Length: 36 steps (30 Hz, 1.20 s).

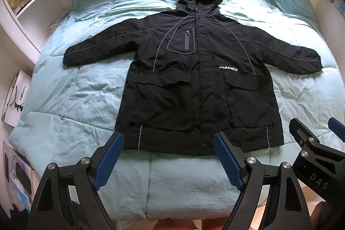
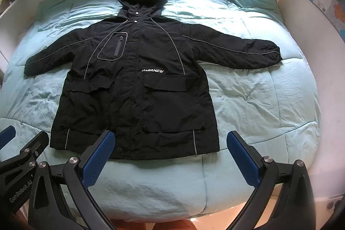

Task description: Fold large clothes

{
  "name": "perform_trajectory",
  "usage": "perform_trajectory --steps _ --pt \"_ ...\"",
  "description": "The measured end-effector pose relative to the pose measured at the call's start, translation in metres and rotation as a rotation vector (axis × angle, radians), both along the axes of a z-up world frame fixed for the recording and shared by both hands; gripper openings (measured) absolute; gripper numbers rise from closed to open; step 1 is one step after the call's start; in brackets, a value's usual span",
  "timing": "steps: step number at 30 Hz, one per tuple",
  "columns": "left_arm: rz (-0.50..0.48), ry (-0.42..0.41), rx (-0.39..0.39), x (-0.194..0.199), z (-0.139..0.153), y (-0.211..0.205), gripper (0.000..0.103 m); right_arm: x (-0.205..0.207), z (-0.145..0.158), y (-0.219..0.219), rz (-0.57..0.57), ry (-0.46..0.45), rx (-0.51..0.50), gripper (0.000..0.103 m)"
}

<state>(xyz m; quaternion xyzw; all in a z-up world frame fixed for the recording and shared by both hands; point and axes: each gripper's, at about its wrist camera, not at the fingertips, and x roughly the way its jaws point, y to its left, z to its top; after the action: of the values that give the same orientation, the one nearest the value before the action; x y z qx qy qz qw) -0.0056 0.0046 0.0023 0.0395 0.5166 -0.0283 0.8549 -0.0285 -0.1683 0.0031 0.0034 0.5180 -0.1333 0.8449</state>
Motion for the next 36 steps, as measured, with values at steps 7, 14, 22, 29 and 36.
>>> perform_trajectory --steps 7,14,22,29,36 --pt "-0.015 0.043 0.02 0.004 -0.003 -0.001 0.086 0.0 -0.004 0.002 -0.016 0.007 0.007 0.103" --pt "-0.025 0.04 0.039 0.009 -0.007 0.002 0.086 0.003 -0.005 0.006 -0.031 0.01 0.003 0.103" --pt "-0.065 0.049 0.069 0.018 -0.008 0.007 0.086 0.006 -0.005 0.017 -0.069 0.002 0.003 0.103" --pt "-0.084 0.09 0.01 0.028 -0.02 0.012 0.086 0.002 -0.012 0.014 -0.113 0.02 -0.003 0.103" --pt "-0.055 0.09 0.019 0.032 -0.022 -0.013 0.086 0.005 -0.01 -0.017 -0.121 0.008 0.005 0.103"
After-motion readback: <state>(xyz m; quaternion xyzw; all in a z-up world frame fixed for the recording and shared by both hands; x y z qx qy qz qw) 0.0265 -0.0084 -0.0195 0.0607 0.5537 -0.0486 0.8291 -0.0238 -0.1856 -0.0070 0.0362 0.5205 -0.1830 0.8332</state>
